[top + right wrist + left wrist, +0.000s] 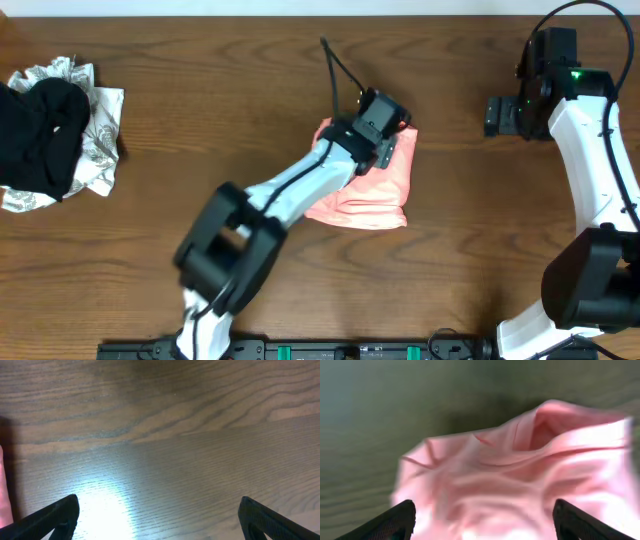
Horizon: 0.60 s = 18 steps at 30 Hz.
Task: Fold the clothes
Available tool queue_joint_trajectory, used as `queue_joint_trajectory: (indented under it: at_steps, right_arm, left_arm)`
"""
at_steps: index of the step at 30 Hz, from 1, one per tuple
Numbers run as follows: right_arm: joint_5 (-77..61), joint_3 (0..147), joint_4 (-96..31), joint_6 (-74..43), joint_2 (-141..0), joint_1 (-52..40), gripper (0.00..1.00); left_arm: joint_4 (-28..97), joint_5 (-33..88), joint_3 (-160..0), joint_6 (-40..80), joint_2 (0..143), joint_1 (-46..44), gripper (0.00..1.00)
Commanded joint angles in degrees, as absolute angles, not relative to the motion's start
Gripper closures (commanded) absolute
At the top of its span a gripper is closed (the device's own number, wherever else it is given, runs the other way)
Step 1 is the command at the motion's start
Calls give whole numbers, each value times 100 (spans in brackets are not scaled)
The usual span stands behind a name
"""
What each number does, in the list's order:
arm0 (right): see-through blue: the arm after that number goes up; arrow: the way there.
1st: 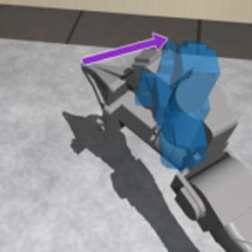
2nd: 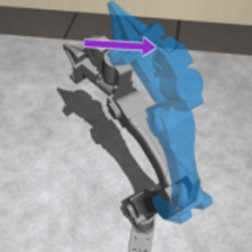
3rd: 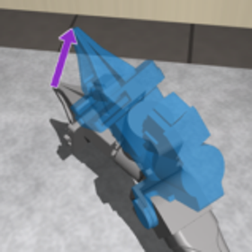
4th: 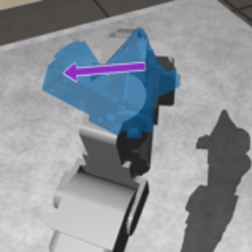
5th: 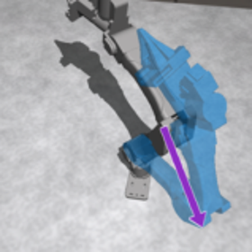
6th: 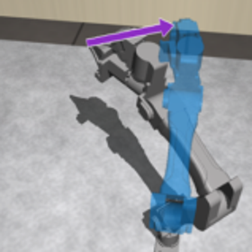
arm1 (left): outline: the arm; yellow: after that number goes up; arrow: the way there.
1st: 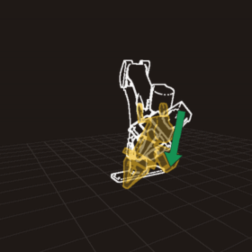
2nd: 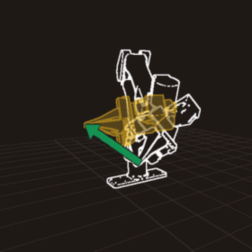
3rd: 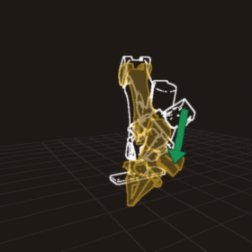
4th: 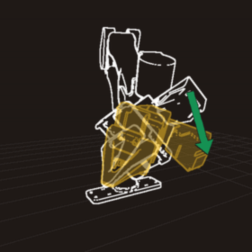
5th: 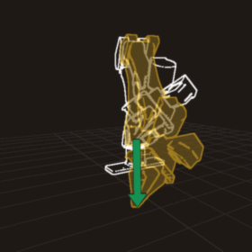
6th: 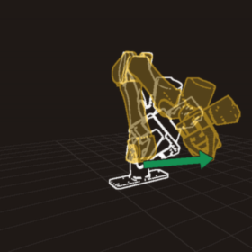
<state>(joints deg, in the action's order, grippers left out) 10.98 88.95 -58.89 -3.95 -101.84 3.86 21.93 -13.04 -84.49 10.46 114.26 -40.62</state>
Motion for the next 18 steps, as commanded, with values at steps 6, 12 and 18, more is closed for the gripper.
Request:
queue_joint_trajectory:
  at_steps: [6,12,18]
  right_arm:
    - [1155,8875,-5896,-489,-10202,408,1]
    - [1155,8875,-5896,-489,-10202,405,1]
    - [1157,8875,-5896,-489,-10202,405,1]
  left_arm:
    - [3682,-1459,-8545,1846,10744,-4069,11]
    - [4451,-788,-8031,2711,10857,-4071,11]
    - [3975,-749,-7188,2799,10958,-4058,11]
